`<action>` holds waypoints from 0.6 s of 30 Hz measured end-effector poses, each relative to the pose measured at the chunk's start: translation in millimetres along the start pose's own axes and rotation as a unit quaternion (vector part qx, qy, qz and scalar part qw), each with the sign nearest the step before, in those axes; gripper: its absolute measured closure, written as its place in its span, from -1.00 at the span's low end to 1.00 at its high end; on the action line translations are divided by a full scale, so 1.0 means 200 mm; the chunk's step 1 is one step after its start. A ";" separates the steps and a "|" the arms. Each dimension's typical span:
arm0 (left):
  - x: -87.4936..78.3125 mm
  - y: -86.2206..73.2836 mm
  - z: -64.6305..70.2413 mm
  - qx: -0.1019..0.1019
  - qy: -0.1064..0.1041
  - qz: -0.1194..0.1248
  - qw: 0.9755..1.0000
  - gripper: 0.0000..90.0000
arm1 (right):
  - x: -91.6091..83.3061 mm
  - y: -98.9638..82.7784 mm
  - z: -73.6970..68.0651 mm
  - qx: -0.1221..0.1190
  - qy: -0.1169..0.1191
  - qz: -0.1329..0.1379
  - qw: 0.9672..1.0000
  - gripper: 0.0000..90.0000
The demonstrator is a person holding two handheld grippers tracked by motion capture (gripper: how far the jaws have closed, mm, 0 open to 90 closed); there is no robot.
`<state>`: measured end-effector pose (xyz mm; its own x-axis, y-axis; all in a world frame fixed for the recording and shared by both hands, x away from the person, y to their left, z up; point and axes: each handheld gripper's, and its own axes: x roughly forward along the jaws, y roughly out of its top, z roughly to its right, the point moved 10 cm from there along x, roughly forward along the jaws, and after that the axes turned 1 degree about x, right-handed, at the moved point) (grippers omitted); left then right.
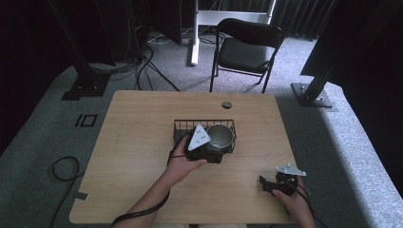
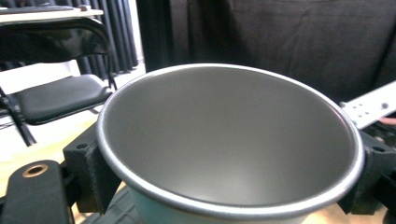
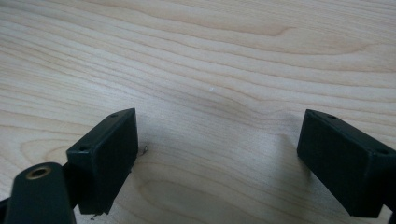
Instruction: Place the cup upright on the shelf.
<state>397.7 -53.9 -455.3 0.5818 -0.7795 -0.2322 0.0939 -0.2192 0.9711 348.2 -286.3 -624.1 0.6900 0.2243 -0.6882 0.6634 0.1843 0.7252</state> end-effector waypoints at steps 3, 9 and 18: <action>0.00 0.01 -0.05 -0.001 0.016 0.001 1.000 -0.71 | 0.00 0.00 0.00 0.000 0.000 0.000 1.000 -0.73; 0.00 0.05 -0.15 -0.005 0.041 0.005 0.999 -0.71 | 0.00 0.00 0.00 0.000 0.000 0.000 1.000 -0.73; 0.01 0.09 -0.30 -0.019 0.091 0.020 0.995 -0.71 | 0.00 0.00 0.00 0.000 0.000 0.000 1.000 -0.73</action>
<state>450.0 -24.4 -434.5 0.7217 -0.6677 -0.1824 0.0958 -0.1646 0.9817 348.1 -286.3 -624.1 0.6896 0.2243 -0.6886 0.6641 0.1836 0.7248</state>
